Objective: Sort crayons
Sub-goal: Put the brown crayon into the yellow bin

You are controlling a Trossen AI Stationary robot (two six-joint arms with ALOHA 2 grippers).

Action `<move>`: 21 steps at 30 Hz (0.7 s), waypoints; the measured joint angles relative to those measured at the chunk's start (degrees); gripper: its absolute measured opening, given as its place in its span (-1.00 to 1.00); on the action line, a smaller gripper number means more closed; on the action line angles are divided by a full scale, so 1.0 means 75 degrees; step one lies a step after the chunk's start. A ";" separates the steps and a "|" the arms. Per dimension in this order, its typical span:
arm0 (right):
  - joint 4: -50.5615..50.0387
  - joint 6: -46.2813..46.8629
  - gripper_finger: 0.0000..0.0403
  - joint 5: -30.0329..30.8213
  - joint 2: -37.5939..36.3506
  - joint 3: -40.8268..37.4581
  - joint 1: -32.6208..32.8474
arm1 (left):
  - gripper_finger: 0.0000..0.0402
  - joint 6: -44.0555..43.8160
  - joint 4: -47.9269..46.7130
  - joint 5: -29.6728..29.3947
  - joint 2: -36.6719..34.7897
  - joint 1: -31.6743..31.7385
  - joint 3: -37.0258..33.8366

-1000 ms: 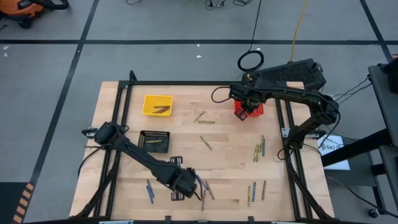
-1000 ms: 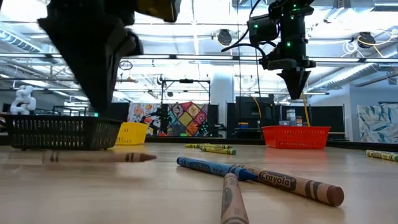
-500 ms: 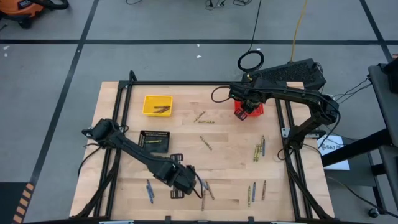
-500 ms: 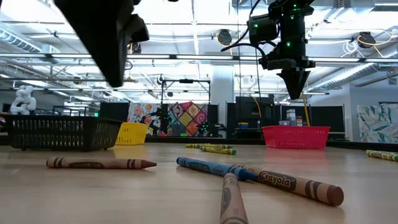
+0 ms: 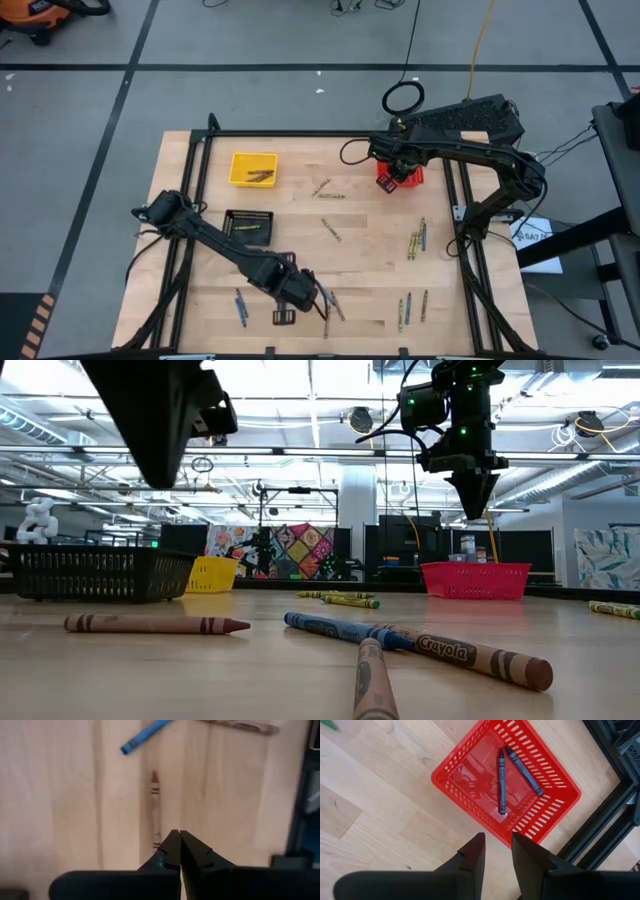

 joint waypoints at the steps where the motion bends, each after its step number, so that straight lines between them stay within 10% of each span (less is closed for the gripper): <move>1: 0.0000 0.0001 -0.59 0.0000 0.0000 0.0000 0.0000 | -0.94 0.0106 0.0038 0.0089 0.0000 0.0001 0.0000; 9: 0.0000 0.0002 -0.59 0.0000 0.0000 0.0000 0.0000 | -0.54 -0.0184 0.0241 -0.0594 0.0033 -0.0006 0.0000; 21: 0.0000 0.0000 -0.59 0.0003 0.0003 0.0000 0.0009 | -0.50 -0.0506 0.0302 -0.1133 0.0828 -0.0238 0.0000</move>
